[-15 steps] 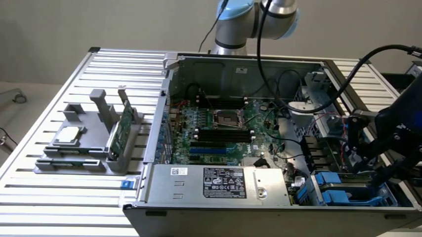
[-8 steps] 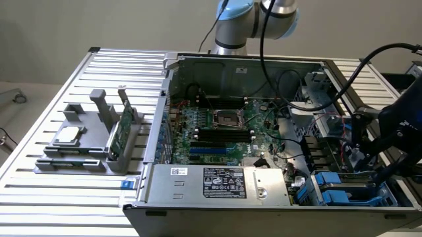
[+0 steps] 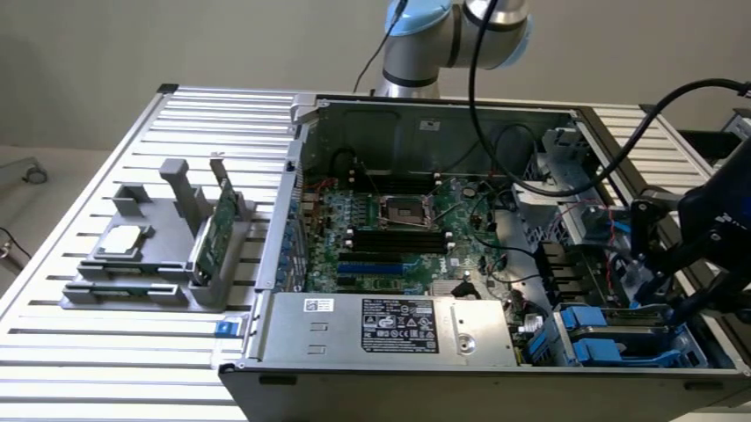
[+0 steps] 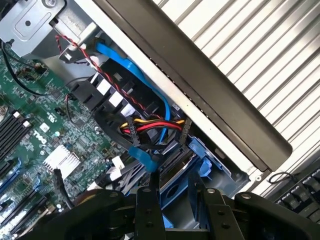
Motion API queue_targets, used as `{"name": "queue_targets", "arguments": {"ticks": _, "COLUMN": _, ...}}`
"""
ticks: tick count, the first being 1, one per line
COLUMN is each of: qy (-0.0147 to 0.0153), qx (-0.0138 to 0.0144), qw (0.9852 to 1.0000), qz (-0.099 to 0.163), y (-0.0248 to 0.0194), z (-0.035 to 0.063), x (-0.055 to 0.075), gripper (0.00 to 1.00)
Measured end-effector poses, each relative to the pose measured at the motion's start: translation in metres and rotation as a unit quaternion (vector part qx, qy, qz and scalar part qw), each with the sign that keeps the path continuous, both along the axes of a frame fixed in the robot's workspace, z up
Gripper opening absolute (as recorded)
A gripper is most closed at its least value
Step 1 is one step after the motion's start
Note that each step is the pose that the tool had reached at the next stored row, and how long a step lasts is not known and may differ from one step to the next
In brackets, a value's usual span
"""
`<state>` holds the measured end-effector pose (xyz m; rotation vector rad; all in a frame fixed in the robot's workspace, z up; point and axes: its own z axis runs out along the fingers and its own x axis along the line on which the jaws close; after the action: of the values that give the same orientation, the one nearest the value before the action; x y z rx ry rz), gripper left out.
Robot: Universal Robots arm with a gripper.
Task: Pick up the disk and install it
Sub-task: 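Insert the first disk wire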
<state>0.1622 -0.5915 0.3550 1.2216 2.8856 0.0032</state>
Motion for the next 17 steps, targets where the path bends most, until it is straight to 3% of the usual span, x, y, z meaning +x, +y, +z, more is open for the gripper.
{"name": "queue_targets", "arguments": {"ticks": 17, "qy": -0.0001, "qx": 0.0, "qw": 0.9995, "qz": -0.031, "y": 0.0051, "z": -0.005, "x": 0.0086, "gripper": 0.36}}
